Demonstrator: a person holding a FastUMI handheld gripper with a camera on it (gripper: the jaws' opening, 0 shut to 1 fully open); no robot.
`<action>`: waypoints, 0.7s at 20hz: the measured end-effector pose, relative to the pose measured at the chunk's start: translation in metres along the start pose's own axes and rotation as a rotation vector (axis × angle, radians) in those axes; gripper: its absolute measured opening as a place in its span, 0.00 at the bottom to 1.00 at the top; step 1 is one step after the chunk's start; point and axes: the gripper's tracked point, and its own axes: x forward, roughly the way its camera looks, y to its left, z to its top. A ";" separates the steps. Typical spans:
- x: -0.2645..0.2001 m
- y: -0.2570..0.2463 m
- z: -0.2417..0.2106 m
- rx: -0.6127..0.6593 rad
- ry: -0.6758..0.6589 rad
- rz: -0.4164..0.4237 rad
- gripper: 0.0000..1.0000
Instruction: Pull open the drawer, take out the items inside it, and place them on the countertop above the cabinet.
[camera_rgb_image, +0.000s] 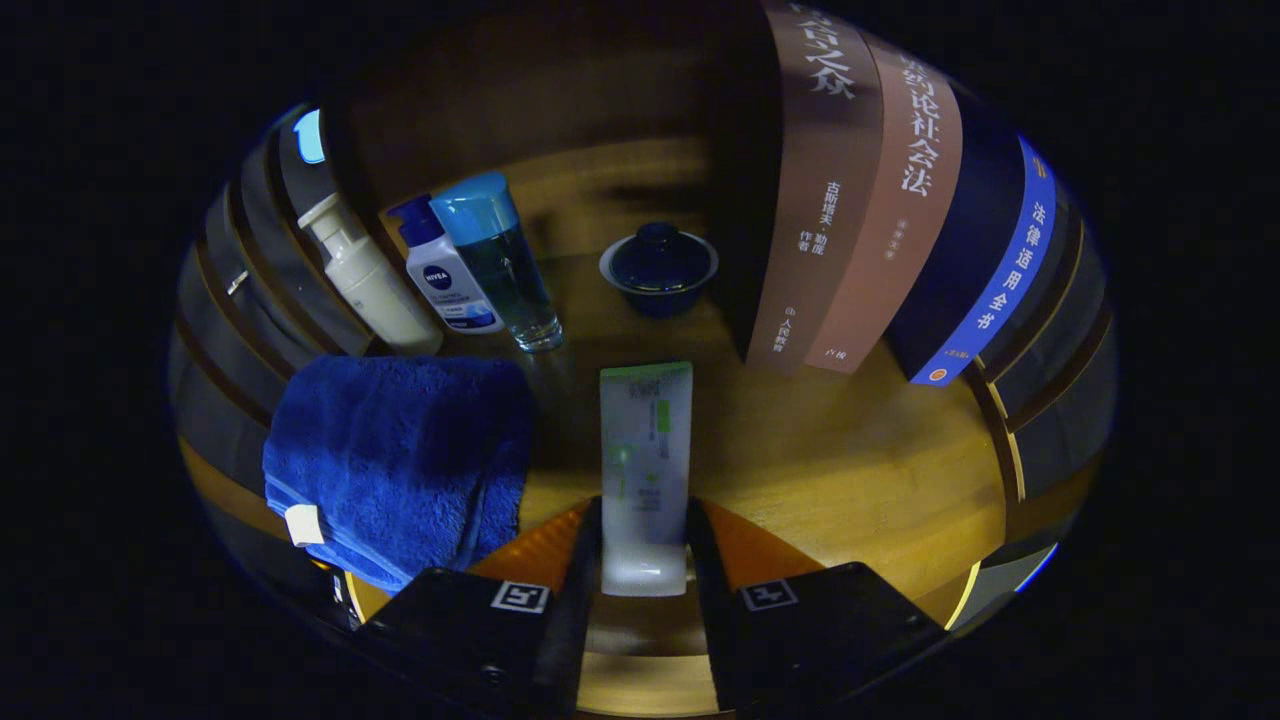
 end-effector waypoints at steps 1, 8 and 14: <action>0.000 -0.001 -0.001 -0.003 -0.002 -0.003 0.66; -0.025 -0.004 -0.010 0.008 -0.047 -0.002 0.99; -0.117 0.002 -0.031 0.011 -0.288 0.039 0.99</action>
